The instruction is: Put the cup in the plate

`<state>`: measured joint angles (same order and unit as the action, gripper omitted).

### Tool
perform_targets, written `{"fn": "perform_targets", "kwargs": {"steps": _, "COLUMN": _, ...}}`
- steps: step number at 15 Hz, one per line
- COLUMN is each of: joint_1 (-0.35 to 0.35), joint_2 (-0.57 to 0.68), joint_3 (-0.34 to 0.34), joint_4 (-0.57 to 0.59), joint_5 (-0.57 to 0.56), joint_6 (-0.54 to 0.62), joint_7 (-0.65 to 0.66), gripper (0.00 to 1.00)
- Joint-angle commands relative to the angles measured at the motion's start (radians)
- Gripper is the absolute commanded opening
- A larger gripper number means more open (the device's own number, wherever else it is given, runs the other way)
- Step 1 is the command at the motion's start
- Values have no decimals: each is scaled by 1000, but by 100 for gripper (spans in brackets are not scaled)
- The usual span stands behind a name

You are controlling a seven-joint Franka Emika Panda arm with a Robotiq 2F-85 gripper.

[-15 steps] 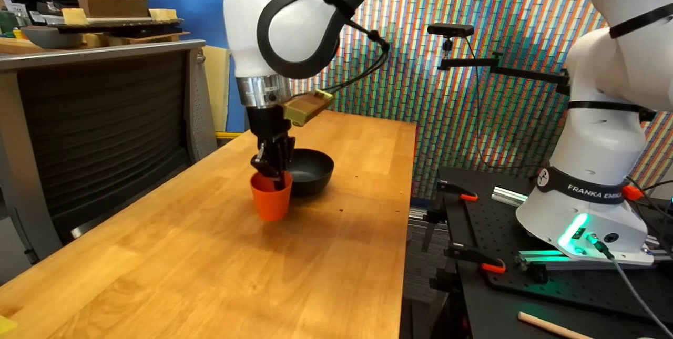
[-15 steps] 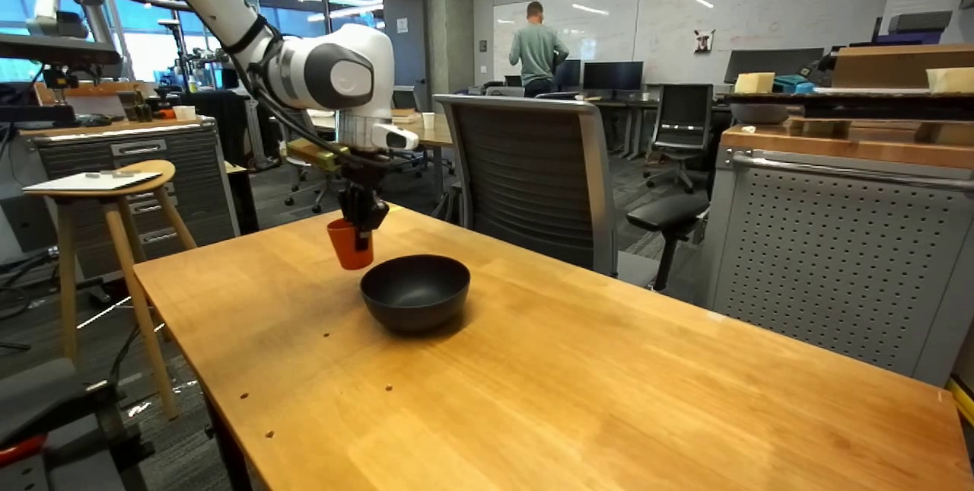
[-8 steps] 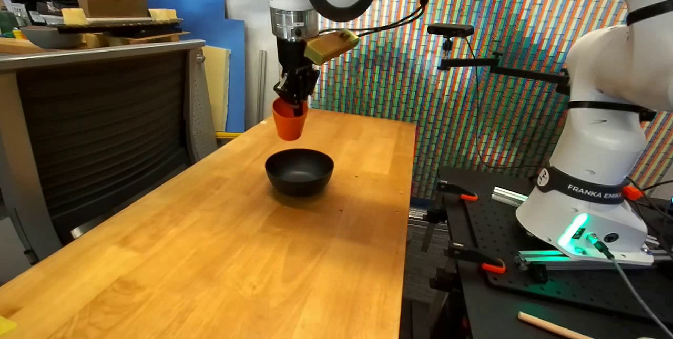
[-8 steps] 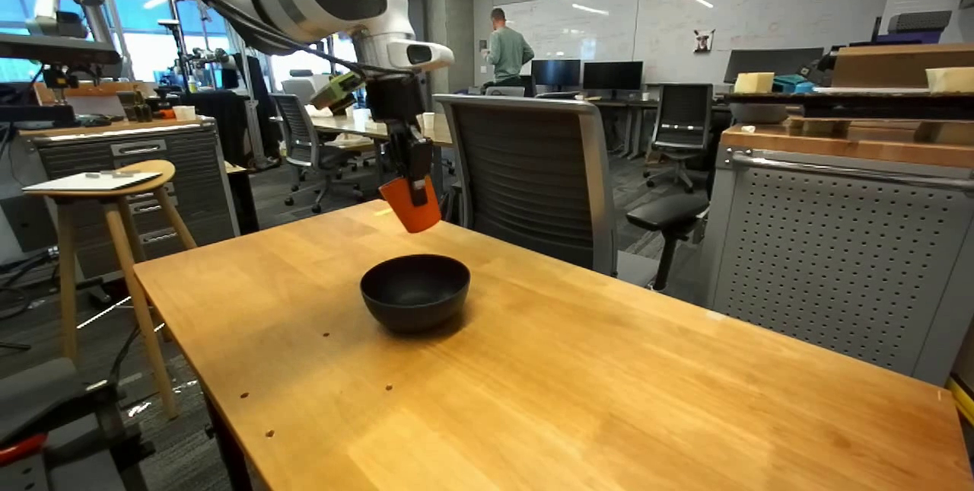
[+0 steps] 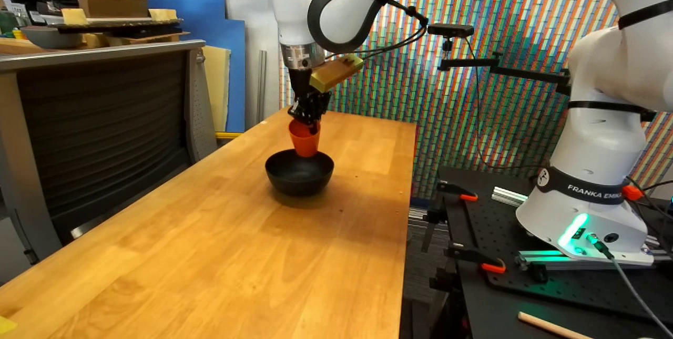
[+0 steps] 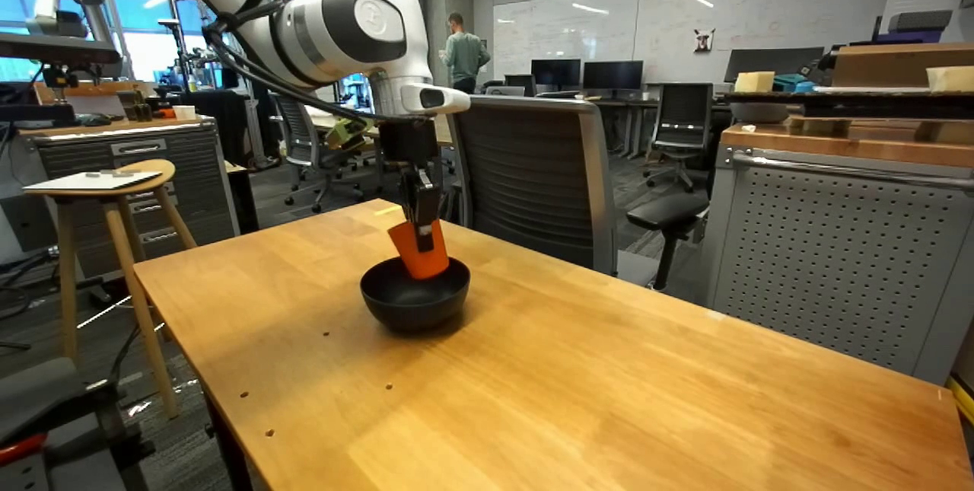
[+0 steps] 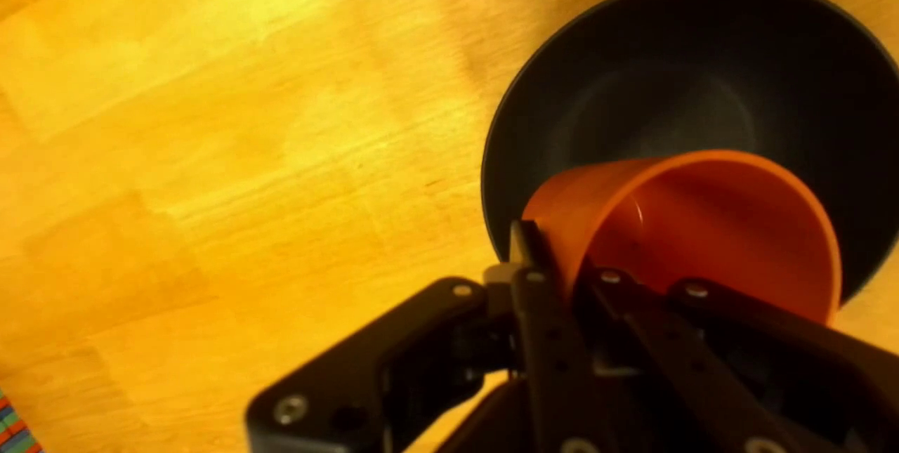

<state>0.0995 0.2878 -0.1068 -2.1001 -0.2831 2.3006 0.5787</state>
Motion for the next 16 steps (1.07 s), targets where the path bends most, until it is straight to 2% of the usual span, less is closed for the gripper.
{"fn": "perform_targets", "kwargs": {"steps": 1, "joint_1": -13, "joint_2": 82, "joint_3": 26, "joint_4": 44, "joint_5": 80, "joint_6": 4, "joint_7": -28, "gripper": 1}}
{"fn": "perform_targets", "kwargs": {"steps": 5, "joint_1": -6, "joint_2": 156, "joint_3": 40, "joint_4": 83, "joint_5": 137, "joint_6": 32, "joint_7": -58, "gripper": 1}}
{"fn": "perform_targets", "kwargs": {"steps": 6, "joint_1": -7, "joint_2": 165, "joint_3": 42, "joint_4": 93, "joint_5": 147, "joint_6": 35, "joint_7": -71, "gripper": 31}}
{"fn": "perform_targets", "kwargs": {"steps": 7, "joint_1": -5, "joint_2": 171, "joint_3": 41, "joint_4": 101, "joint_5": 152, "joint_6": 35, "joint_7": -75, "gripper": 32}}
{"fn": "perform_targets", "kwargs": {"steps": 12, "joint_1": 23, "joint_2": 94, "joint_3": 7, "joint_4": 91, "joint_5": 103, "joint_6": 25, "joint_7": -40, "gripper": 68}}
{"fn": "perform_targets", "kwargs": {"steps": 16, "joint_1": 63, "joint_2": -62, "joint_3": -4, "joint_4": 48, "joint_5": -4, "joint_6": 18, "joint_7": -5, "gripper": 98}}
